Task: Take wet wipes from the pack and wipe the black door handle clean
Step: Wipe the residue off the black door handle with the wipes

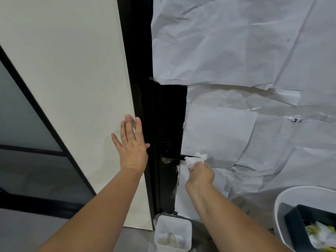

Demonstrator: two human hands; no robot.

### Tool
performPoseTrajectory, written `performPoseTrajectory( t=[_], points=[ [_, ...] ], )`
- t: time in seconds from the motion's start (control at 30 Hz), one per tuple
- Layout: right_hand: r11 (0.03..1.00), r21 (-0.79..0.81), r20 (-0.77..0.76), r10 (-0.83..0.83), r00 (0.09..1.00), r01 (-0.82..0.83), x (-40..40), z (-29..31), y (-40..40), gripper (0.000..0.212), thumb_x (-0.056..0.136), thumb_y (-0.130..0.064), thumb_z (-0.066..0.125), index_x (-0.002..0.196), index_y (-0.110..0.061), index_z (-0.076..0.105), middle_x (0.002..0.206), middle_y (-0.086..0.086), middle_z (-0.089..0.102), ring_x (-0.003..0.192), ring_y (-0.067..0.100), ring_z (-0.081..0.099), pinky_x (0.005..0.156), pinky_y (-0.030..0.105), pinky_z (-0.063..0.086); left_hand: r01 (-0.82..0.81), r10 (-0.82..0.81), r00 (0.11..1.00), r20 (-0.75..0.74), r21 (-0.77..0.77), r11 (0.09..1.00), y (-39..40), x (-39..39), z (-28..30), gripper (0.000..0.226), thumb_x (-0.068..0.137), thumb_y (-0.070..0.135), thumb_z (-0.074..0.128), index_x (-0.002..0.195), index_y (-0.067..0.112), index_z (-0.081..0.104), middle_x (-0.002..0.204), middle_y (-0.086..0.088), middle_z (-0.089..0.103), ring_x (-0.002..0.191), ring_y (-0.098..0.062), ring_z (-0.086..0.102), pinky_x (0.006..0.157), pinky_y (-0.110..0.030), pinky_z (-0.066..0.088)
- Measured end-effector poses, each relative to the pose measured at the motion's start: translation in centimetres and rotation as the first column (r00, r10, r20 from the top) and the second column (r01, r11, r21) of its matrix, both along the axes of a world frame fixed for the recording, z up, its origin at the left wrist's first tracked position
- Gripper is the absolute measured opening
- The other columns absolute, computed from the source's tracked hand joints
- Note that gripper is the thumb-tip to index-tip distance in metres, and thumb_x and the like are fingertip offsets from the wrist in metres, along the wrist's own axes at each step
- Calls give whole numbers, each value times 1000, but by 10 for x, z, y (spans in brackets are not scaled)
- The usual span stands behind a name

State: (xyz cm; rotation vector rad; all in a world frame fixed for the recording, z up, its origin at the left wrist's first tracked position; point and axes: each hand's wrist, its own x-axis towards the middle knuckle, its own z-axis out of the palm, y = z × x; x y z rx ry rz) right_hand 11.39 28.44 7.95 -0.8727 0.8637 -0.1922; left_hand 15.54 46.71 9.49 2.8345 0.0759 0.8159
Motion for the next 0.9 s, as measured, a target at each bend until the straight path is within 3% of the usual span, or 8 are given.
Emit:
performPoseTrajectory(
  t=[0.23,0.27,0.3,0.37,0.47,0.63,0.8,0.9],
  points=[
    [954,265,233,76,969,-138,6,5,20,39,69,27,36,94,10,60,83,8,53,69,17,51,77,22,48,22,-22,1000,19,23,1000,7,2,-2,116,88,33,68,148,22,-30,161,-9,-18,150,-31,-7,116,-65,6],
    [952,252,262,107,959,-175,6,4,23,42,67,27,36,86,-11,38,78,5,47,65,15,46,71,20,45,19,-20,1000,24,26,999,7,2,-2,116,88,33,69,148,22,-30,161,-9,-18,150,-32,-7,116,-65,7],
    [946,249,276,134,952,-206,7,3,26,50,65,27,36,113,17,22,77,4,43,63,13,43,67,18,43,17,-18,999,29,26,1000,7,2,-2,117,87,33,70,149,22,-29,161,-10,-17,150,-33,-6,116,-66,8],
    [930,245,307,193,932,-273,7,4,30,42,68,28,36,101,12,57,79,4,45,64,12,47,69,18,46,15,-16,999,40,25,1000,6,3,-3,119,86,32,72,149,22,-28,161,-10,-15,149,-33,-5,115,-66,9],
    [876,183,302,382,873,-447,4,10,32,28,79,23,29,94,21,53,79,6,47,68,13,48,86,24,46,25,-26,998,50,29,999,8,3,-3,120,84,32,73,149,23,-28,161,-8,-14,149,-32,-4,115,-66,9],
    [751,-156,-59,641,765,-641,6,5,38,29,86,-2,49,110,9,60,94,6,66,92,31,67,100,33,45,31,-32,999,42,35,999,12,2,-2,121,82,38,73,149,27,-27,161,-6,-12,149,-32,0,114,-67,6],
    [222,-900,-156,643,750,-376,-5,22,33,13,90,-18,55,102,-14,61,88,-4,59,80,13,58,66,22,44,23,-25,999,44,59,998,15,0,0,122,80,42,74,151,27,-24,162,-9,-6,149,-32,7,113,-66,4],
    [-220,-972,-204,612,764,-83,-1,25,26,28,90,-8,53,116,-17,58,97,1,50,78,16,51,60,29,47,21,-23,999,31,76,997,18,0,1,122,82,41,74,149,29,-27,162,-7,-9,150,-31,5,113,-66,3]
  ],
)
